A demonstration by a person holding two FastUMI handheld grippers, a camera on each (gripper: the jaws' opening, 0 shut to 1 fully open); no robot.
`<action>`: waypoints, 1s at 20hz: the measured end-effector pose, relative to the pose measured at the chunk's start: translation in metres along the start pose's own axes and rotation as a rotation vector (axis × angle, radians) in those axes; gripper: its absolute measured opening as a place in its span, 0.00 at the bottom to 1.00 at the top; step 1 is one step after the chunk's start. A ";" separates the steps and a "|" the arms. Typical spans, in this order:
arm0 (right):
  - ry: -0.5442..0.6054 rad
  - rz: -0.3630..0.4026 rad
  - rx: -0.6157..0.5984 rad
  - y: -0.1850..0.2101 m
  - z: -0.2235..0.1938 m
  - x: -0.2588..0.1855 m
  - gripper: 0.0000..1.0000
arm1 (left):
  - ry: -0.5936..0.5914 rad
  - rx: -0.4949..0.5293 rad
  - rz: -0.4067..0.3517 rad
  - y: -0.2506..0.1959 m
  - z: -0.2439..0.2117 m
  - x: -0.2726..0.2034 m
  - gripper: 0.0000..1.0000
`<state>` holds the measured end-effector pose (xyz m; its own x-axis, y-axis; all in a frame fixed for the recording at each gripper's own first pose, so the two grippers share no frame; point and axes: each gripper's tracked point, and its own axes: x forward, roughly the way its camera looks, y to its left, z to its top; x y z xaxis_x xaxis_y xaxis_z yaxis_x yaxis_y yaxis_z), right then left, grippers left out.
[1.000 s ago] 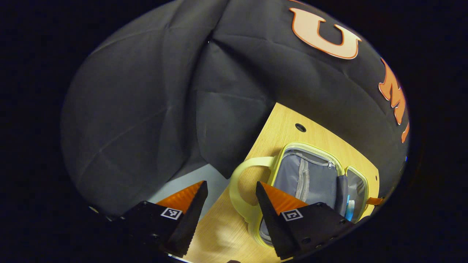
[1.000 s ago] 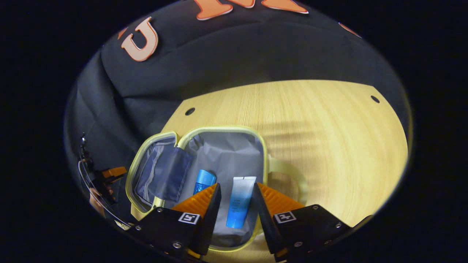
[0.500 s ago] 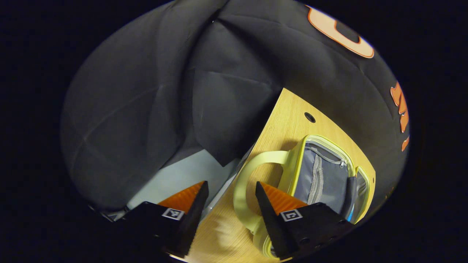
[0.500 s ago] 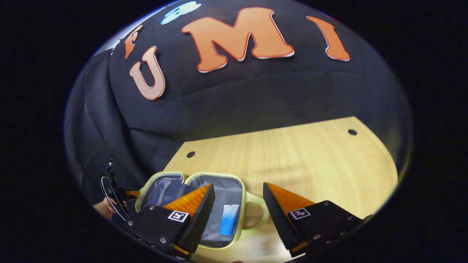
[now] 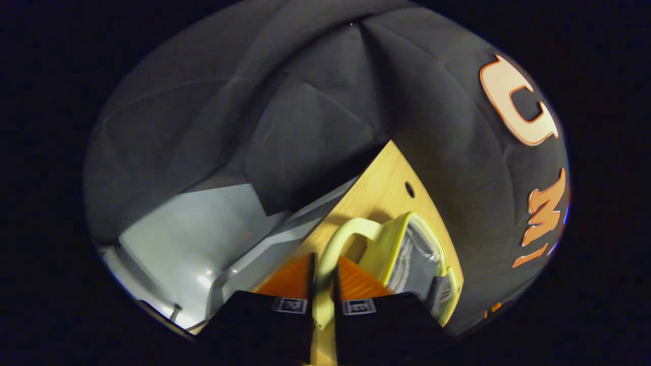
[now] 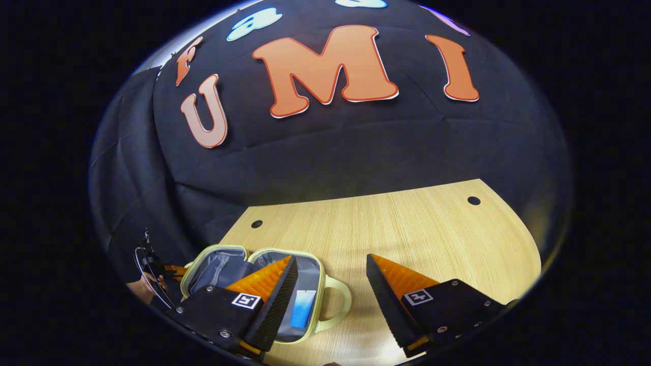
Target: First open the suitcase, pack the skin care products into it, and then close the suitcase.
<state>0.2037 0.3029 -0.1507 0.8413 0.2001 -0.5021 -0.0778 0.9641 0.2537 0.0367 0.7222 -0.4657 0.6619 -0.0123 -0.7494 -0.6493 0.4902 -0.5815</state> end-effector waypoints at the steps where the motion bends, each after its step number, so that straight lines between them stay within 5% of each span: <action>1: 0.006 0.005 -0.005 0.001 -0.002 0.000 0.87 | -0.006 0.008 -0.022 -0.005 -0.002 -0.005 0.10; 5: -0.014 0.001 -0.025 0.003 0.002 -0.002 0.89 | -0.102 0.055 -0.120 -0.048 0.023 -0.058 0.10; 8: -0.019 0.008 -0.041 0.005 0.000 -0.008 0.90 | -0.152 0.101 -0.125 -0.072 0.032 -0.091 0.10; 14: -0.049 0.028 -0.056 0.003 0.005 -0.016 0.92 | -0.229 0.264 -0.258 -0.198 0.035 -0.155 0.10; 20: -0.069 0.053 -0.071 -0.002 0.004 -0.025 0.91 | -0.226 0.443 -0.366 -0.307 -0.011 -0.183 0.10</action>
<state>0.1854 0.2949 -0.1352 0.8695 0.2408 -0.4313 -0.1584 0.9630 0.2181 0.1111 0.5646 -0.1536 0.9071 -0.0868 -0.4120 -0.1798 0.8049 -0.5655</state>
